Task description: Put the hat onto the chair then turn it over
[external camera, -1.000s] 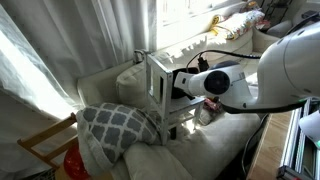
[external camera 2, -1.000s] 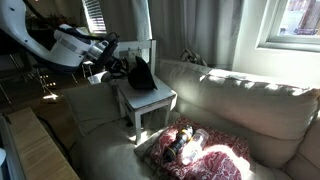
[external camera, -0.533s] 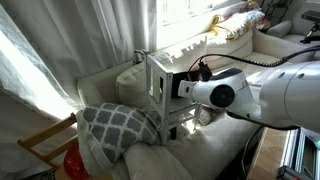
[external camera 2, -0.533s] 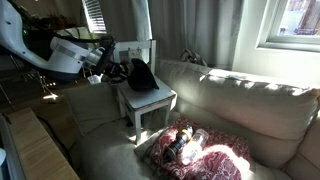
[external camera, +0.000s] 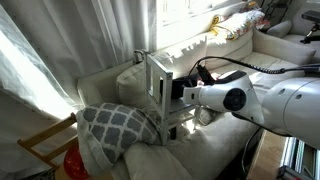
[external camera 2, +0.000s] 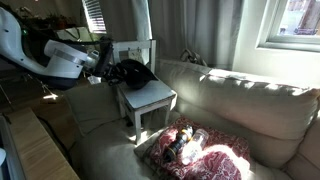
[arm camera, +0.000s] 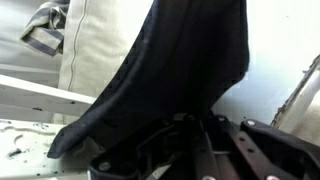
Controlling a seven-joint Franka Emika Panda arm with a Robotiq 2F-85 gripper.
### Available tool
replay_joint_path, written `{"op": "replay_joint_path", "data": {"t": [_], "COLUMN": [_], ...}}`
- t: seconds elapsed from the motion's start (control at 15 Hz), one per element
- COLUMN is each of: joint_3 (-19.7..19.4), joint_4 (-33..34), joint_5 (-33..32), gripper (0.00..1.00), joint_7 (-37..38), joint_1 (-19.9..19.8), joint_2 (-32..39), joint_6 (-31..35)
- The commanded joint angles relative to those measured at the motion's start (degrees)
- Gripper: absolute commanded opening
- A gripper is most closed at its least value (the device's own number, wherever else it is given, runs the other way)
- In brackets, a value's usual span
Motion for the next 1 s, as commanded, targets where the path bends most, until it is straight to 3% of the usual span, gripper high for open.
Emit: {"op": "replay_joint_path", "data": {"t": [0.0,0.2,0.27,0.4,0.67,0.93], "joint_3": [2.6,4.1,4.3,4.9,6.6,9.4], "joint_4": [-0.4,-0.5,-0.7,-1.0,-1.6,-2.2], "joint_5": [0.9,0.8,0.5,-1.2,-5.5,-13.8], "gripper": [0.02,0.02,0.32,0.4,0.7,0.99], "joint_7": [-5.3,-8.7,-9.7,-11.4,-14.8,-18.5], "joint_1": [-1.3,-2.9,-3.4,-5.8,-11.2,-19.4], "joint_2": [0.8,0.3,-0.2,-3.1,-8.9,-17.6], "joint_6": [6.5,9.2,9.3,9.7,13.5,15.5]}}
